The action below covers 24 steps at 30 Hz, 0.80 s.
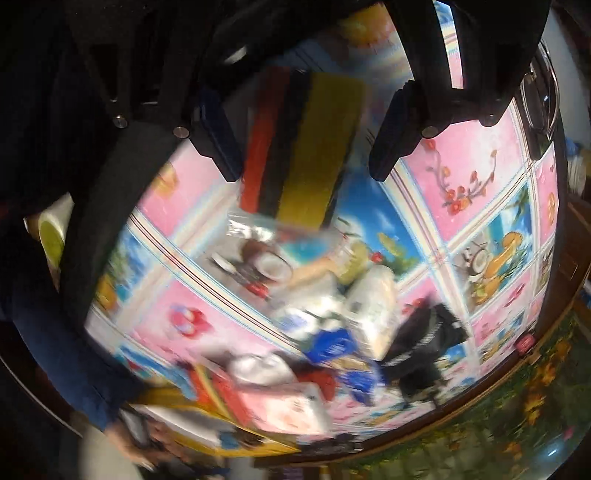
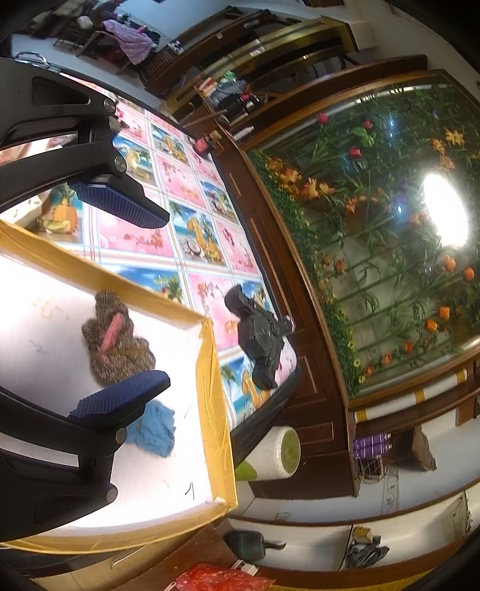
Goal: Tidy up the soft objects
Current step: 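Grasp the bagged yellow-black-red sponge strips with the left gripper while the right gripper reaches the pink tissue pack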
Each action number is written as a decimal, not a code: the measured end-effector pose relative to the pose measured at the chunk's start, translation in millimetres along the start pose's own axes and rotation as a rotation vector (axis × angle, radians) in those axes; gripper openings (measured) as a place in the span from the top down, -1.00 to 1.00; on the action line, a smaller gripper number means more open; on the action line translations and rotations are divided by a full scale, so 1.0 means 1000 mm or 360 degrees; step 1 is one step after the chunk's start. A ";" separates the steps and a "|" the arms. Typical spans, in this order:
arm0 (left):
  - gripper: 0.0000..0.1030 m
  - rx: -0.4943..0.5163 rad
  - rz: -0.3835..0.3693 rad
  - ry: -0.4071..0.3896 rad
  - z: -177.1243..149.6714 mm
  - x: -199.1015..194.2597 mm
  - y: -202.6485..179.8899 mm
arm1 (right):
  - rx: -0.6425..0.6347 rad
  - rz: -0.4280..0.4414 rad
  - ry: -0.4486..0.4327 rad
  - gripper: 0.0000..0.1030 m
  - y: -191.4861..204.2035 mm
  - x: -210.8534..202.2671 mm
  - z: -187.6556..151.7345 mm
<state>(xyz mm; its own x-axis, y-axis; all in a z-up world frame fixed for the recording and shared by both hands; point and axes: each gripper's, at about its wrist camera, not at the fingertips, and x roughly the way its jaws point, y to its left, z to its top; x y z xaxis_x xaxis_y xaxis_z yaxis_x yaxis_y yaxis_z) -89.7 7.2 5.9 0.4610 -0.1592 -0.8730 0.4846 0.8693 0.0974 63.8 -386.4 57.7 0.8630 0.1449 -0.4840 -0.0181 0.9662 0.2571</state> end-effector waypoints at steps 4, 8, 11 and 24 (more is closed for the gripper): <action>-0.39 -0.0470 0.0070 -0.0068 0.010 0.014 0.043 | -0.0053 0.0221 0.0098 -0.58 0.016 0.006 -0.006; -0.39 -0.0744 0.0230 -0.0116 0.022 0.025 0.063 | -0.0320 0.0542 0.0242 -0.58 0.062 0.008 -0.023; -0.39 -0.0767 0.0245 -0.0123 0.028 0.029 0.063 | -0.0647 0.0717 0.0327 -0.58 0.102 0.000 -0.047; -0.42 -0.0678 -0.0014 -0.0181 0.008 -0.013 0.061 | -0.1451 0.0533 0.0338 -0.78 0.179 0.005 -0.129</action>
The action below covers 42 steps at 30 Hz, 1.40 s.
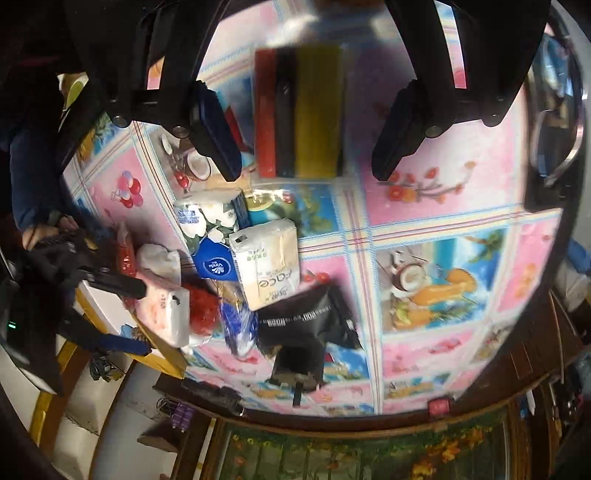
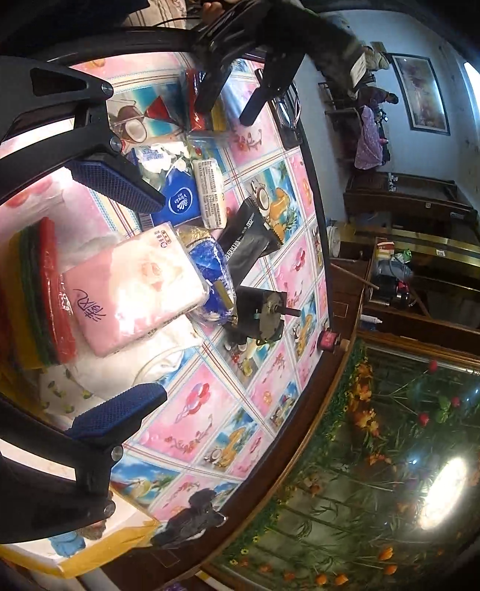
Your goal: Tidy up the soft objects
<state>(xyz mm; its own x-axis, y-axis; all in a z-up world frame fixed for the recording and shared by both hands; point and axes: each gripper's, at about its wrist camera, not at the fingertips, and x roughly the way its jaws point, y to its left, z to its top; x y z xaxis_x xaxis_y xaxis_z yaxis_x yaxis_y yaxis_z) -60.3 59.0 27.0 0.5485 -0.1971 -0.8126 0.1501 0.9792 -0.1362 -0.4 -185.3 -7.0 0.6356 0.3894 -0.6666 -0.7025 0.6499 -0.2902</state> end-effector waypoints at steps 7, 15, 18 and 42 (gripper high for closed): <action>-0.42 0.0011 0.0011 0.0147 -0.016 0.000 0.003 | 0.0033 0.0024 0.0128 0.11 0.001 0.019 0.006; -0.46 0.0236 0.0167 0.0145 -0.025 0.019 -0.032 | 0.0235 0.0071 -0.0005 0.28 -0.026 -0.003 0.003; 0.14 0.0127 0.0170 0.0072 -0.018 0.020 -0.025 | 0.0294 0.0080 -0.0072 0.31 -0.033 -0.013 0.001; 0.17 -0.0057 -0.0049 -0.0223 0.033 -0.004 -0.032 | 0.0605 0.0050 -0.0235 -0.68 -0.076 -0.054 -0.024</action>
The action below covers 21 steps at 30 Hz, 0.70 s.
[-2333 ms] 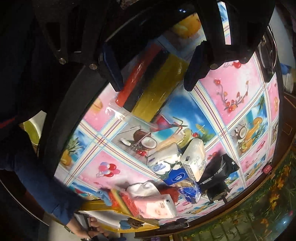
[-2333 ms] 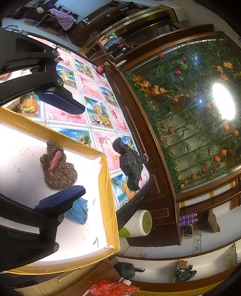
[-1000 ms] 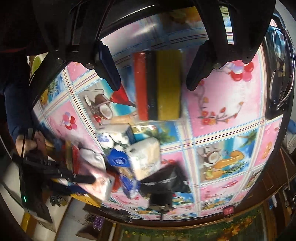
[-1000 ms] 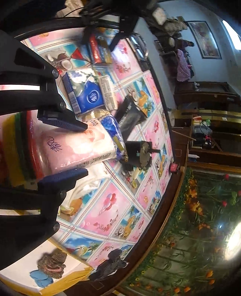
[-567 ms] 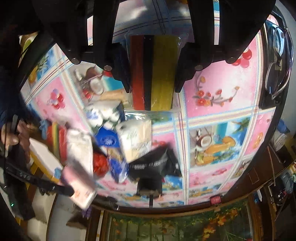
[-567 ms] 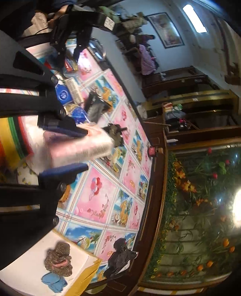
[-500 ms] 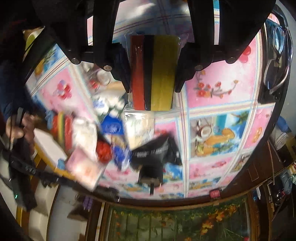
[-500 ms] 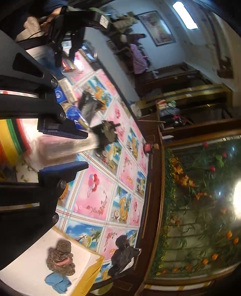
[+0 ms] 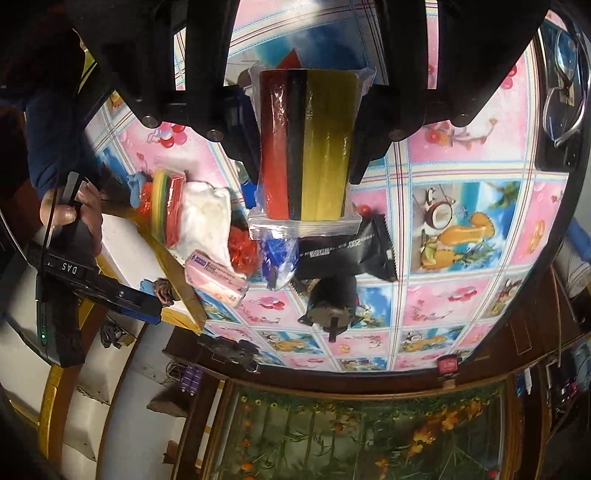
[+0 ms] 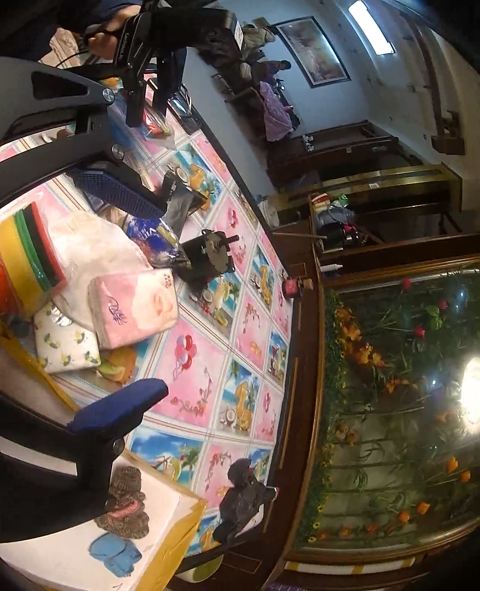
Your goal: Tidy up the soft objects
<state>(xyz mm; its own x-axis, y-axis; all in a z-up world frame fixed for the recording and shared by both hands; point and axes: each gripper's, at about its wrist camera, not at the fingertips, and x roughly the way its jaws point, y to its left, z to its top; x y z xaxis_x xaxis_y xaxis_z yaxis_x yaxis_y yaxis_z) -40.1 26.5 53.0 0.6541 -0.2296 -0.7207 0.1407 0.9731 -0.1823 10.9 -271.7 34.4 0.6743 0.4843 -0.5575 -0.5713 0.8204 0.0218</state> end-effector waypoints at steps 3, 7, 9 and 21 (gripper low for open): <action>0.17 0.0004 0.0003 0.0014 -0.002 0.003 -0.001 | 0.0007 -0.0083 0.0085 -0.61 0.001 0.019 0.004; 0.17 0.0038 -0.0021 0.0013 -0.002 0.006 -0.009 | -0.0012 -0.0099 0.0253 -0.11 0.011 0.048 0.010; 0.17 0.0049 -0.0028 0.0023 -0.002 0.008 -0.012 | -0.0041 -0.0137 0.0336 -0.04 0.016 0.065 0.013; 0.17 0.0073 -0.0063 -0.0008 0.014 0.011 -0.027 | 0.0071 -0.0086 0.0206 0.63 0.009 0.059 0.019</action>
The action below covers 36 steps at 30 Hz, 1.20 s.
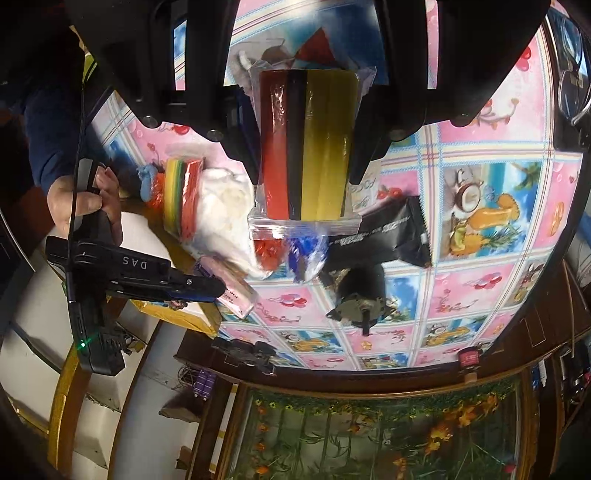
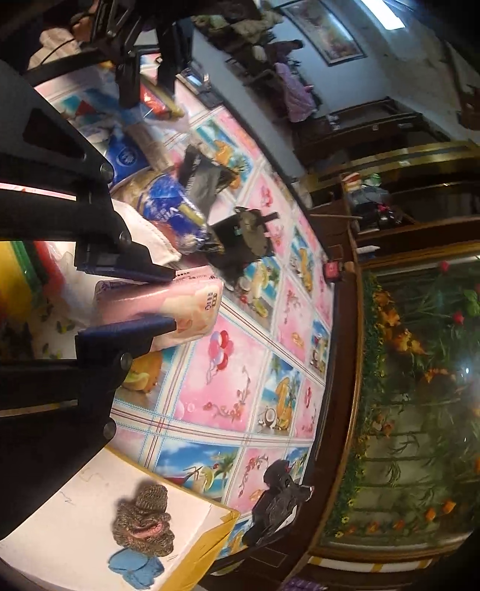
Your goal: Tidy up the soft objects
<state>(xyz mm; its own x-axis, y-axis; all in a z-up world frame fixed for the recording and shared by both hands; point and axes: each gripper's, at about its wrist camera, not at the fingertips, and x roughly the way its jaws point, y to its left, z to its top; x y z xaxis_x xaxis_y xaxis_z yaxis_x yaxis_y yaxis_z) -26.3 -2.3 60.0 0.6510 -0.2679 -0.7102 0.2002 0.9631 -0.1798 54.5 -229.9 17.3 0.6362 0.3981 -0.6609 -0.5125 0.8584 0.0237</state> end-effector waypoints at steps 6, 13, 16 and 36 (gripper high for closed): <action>0.17 0.0061 -0.0077 -0.0043 0.020 0.005 -0.027 | 0.0118 0.0095 -0.0045 0.84 -0.015 -0.003 0.000; 0.17 0.0094 -0.0108 -0.0037 0.021 0.009 -0.042 | 0.0044 0.0094 0.0033 0.47 -0.016 0.005 -0.004; 0.18 0.0060 -0.0113 -0.0026 0.019 0.010 -0.036 | 0.0048 -0.0015 -0.0067 -0.31 -0.021 -0.003 -0.001; 0.17 -0.0102 -0.0183 -0.0063 -0.016 -0.001 0.015 | 0.0060 -0.0060 0.0148 -0.43 0.034 -0.026 -0.067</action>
<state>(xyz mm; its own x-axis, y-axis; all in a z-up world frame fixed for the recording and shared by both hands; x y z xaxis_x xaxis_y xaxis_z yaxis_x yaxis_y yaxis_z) -35.8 12.5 47.0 0.6551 -0.3763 -0.6552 0.2290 0.9253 -0.3024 -17.5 -232.8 -15.0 0.5974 0.3349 -0.7287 -0.4660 0.8845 0.0245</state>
